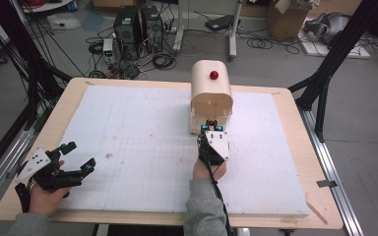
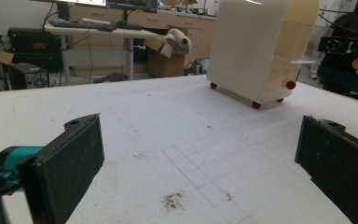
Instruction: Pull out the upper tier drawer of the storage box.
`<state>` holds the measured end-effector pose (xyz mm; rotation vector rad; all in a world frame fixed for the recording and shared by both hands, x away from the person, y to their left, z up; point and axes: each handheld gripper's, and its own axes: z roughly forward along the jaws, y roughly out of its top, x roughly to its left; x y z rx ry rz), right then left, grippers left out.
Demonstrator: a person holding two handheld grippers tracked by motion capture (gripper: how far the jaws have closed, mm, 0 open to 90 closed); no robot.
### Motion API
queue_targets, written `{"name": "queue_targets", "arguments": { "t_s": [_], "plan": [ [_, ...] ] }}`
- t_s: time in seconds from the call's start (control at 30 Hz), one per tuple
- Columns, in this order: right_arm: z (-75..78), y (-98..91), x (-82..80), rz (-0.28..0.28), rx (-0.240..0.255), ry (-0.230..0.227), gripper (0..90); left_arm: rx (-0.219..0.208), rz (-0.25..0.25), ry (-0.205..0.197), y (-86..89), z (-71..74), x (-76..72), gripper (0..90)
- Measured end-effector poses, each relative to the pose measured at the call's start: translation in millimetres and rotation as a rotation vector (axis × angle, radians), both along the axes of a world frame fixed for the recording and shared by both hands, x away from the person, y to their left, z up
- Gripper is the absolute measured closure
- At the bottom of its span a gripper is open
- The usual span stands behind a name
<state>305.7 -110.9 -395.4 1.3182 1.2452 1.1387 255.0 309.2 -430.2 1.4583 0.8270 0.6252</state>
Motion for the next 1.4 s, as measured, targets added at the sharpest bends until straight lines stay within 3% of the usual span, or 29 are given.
{"name": "queue_targets", "arguments": {
  "t_s": [0.47, 0.5, 0.53, 0.57, 0.6, 0.63, 0.73, 0.9, 1.07, 1.23, 1.33, 1.37, 1.4],
  "plan": [
    [-0.2, -1.6, -9.4, 0.011, 0.009, 0.001, 71.8, 0.001, -0.003, -0.003, -0.3, 0.5, 0.1, 1.7],
    [-0.2, -2.2, -9.8, 0.021, 0.011, -0.004, 64.9, 0.001, -0.003, -0.003, -0.2, 0.5, 0.1, 1.7],
    [0.1, -2.2, -10.9, 0.029, 0.019, -0.008, 47.9, 0.001, -0.002, -0.003, -0.2, 0.6, 0.1, 1.7],
    [0.1, -2.2, -10.9, 0.029, 0.019, -0.008, 47.9, 0.001, -0.002, -0.003, -0.2, 0.6, 0.1, 1.7],
    [0.3, -2.6, -10.9, 0.047, 0.021, -0.003, 40.6, 0.001, -0.002, -0.003, -0.2, 0.6, 0.1, 1.7],
    [0.0, -3.4, -9.8, 0.052, 0.026, 0.007, 21.8, 0.0, -0.002, -0.003, -0.6, 0.6, 0.0, 1.7],
    [-1.8, -5.5, -6.4, 0.033, 0.019, 0.038, 0.0, 0.002, 0.0, -0.004, -1.0, 0.8, 0.0, 1.7],
    [-3.3, -8.1, -3.3, 0.029, 0.027, 0.059, 0.0, 0.002, -0.003, -0.007, -0.9, 1.3, 0.1, 1.7],
    [-0.5, -9.4, -8.1, 0.09, 0.02, 0.049, 0.0, -0.003, -0.003, -0.009, -1.0, 2.0, -0.4, 1.7],
    [-0.4, -22.1, -16.5, 0.14, 0.028, 0.044, 0.0, -0.002, -0.006, -0.01, -1.7, 2.4, -0.9, 1.7],
    [3.1, -37.5, -20.4, 0.203, 0.022, 0.047, 0.1, -0.005, -0.011, -0.013, -3.9, 3.3, -1.9, 1.7],
    [6.7, -50.4, -21.9, 0.261, 0.005, 0.056, 2.2, -0.004, -0.015, -0.014, -4.4, 3.6, -2.0, 1.7],
    [8.5, -57.4, -22.8, 0.279, -0.003, 0.058, 2.6, -0.006, -0.017, -0.015, -5.1, 3.7, -1.9, 1.7]
  ]
}}
